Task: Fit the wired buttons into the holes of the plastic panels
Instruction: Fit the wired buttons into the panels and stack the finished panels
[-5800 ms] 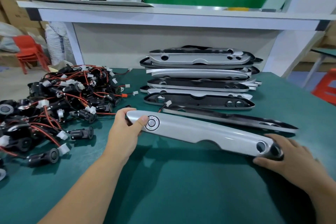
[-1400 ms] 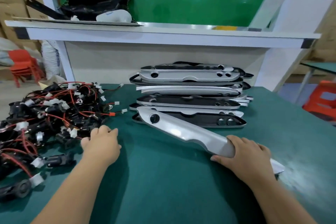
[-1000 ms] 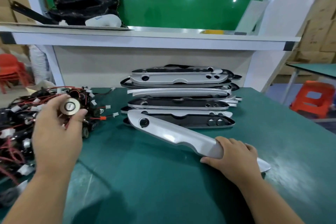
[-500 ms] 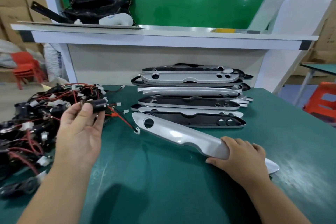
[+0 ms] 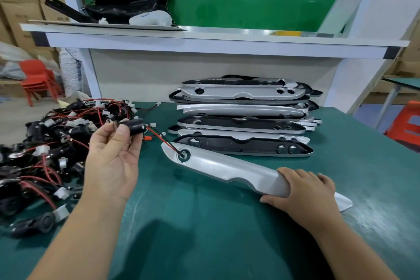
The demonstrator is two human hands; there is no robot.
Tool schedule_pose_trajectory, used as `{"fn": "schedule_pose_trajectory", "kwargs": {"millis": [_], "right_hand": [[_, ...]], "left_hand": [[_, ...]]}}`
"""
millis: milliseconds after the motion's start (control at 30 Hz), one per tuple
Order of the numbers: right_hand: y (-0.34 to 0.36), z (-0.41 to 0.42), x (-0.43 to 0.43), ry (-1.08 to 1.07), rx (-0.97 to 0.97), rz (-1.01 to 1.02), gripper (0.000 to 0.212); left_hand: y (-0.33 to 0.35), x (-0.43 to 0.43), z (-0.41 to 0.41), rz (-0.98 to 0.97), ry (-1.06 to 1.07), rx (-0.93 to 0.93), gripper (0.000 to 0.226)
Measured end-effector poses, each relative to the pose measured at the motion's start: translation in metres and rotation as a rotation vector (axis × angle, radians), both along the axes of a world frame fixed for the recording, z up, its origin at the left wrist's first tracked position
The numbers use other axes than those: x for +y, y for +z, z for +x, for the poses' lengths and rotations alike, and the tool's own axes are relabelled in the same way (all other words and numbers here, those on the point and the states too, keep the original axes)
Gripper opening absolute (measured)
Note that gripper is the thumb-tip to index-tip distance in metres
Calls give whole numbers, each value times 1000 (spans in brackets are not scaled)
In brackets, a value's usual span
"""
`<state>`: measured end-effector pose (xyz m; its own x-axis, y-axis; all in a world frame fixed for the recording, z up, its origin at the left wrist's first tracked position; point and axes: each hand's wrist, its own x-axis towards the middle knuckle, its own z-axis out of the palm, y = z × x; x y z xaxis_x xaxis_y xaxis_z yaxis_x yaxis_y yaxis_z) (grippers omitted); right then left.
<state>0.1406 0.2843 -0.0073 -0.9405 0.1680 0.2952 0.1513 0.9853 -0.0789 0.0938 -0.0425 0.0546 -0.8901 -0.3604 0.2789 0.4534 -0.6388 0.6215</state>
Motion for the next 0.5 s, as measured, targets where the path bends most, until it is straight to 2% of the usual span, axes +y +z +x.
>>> {"fn": "schedule_pose_trajectory", "kwargs": {"millis": [67, 133, 233, 300, 367, 500], "right_hand": [[1, 1, 0, 3, 19, 8, 83], [3, 2, -2, 18, 67, 4, 81], [3, 2, -6, 84, 223, 1, 78], [1, 2, -8, 106, 340, 5, 77], [2, 2, -9, 98, 377, -7, 75], [2, 2, -7, 94, 401, 10, 75]], "left_hand": [[-2, 2, -2, -98, 44, -27, 25], [-6, 4, -2, -287, 115, -70, 28], [-13, 13, 4, -795, 219, -141, 32], [-17, 20, 8, -1097, 348, -119, 40], [-16, 25, 11, -1198, 430, -64, 46], [-18, 31, 12, -1228, 422, -71, 45]]}}
